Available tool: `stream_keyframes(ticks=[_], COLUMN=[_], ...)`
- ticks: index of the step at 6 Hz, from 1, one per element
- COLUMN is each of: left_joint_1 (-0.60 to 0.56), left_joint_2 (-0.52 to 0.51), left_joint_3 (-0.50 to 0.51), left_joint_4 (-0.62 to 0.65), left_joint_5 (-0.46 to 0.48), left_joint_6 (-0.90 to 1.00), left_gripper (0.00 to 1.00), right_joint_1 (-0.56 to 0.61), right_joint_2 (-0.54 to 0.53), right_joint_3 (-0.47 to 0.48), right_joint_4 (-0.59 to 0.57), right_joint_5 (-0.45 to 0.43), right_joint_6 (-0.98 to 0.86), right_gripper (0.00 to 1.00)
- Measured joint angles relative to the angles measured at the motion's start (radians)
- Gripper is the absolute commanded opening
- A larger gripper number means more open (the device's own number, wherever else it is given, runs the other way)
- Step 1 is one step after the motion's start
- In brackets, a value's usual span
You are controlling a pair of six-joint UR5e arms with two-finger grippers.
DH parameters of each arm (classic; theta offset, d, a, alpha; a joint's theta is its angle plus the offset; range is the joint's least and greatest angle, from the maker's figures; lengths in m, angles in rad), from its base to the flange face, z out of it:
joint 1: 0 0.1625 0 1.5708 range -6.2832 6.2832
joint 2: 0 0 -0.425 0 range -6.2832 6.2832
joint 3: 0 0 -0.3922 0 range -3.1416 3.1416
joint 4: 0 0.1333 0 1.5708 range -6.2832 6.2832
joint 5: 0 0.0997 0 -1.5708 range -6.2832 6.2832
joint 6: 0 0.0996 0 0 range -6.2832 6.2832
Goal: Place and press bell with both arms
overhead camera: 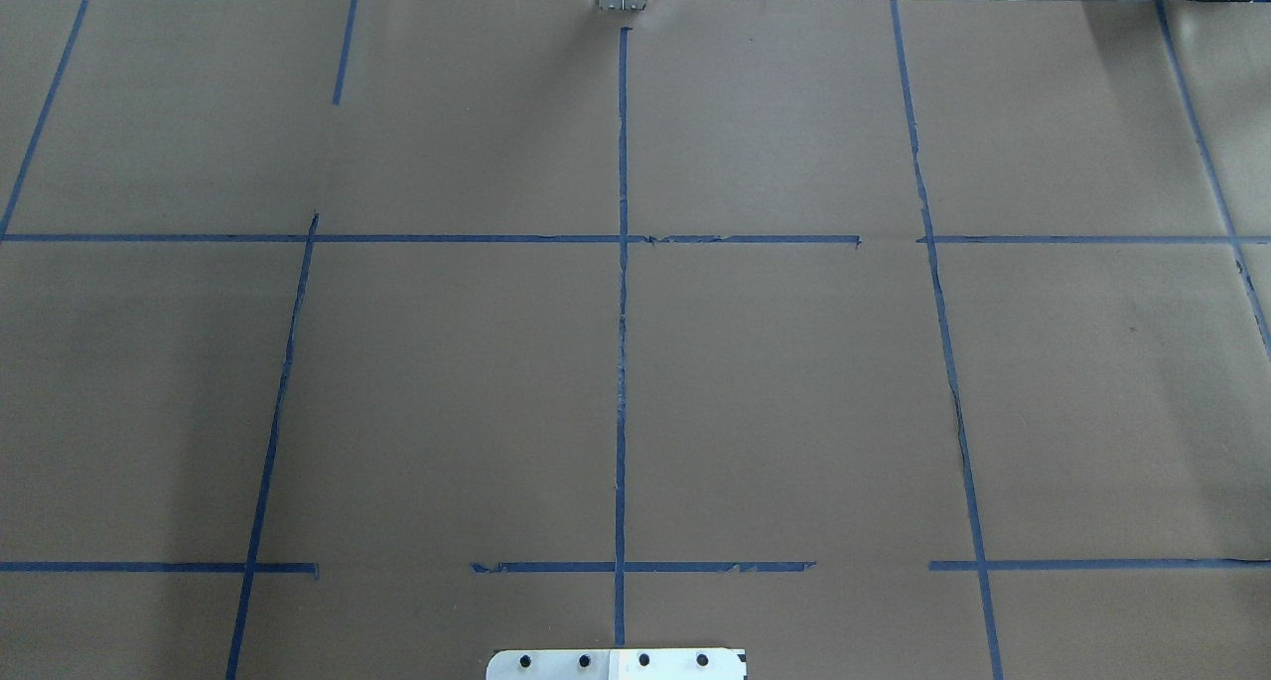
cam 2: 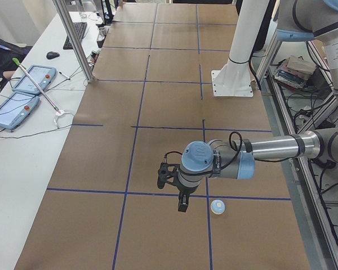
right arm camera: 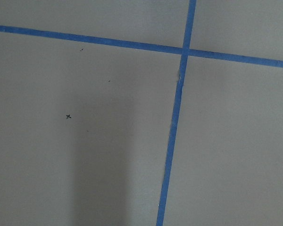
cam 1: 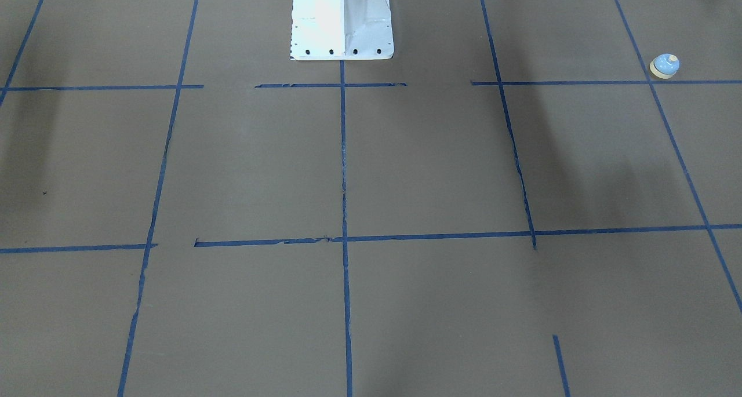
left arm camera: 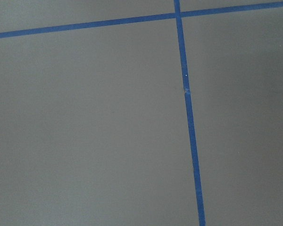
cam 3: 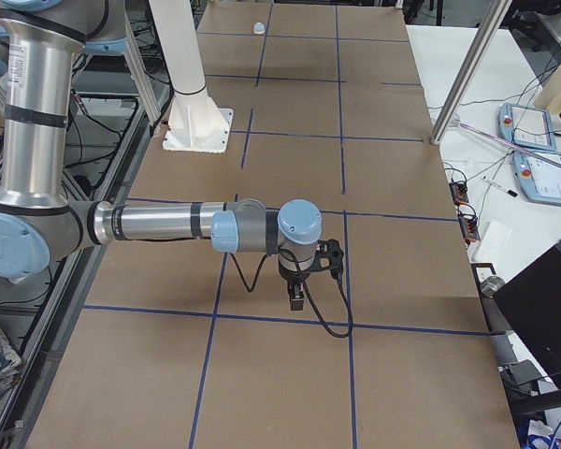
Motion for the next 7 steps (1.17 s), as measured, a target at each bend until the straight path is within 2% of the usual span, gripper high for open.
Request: stream_keyframes(ticks=[4, 7], left_joint_1=[-0.002, 0.036], left_joint_2=[-0.023, -0.016], left_joint_3=[0.001, 0.012], left_joint_4=[-0.039, -0.171], left_joint_5=[0.003, -0.076], left_joint_6=[-0.003, -0.051], left_gripper=[1.00, 1.00], right_joint_1=[0.000, 0.001], right_joint_2=[0.000, -0.006], right_joint_3=[0.002, 0.010], right_joint_4=[-0.001, 0.000], right_joint_5=[-0.001, -0.002], right_joint_6=[0.000, -0.001], right_gripper=[1.00, 1.00])
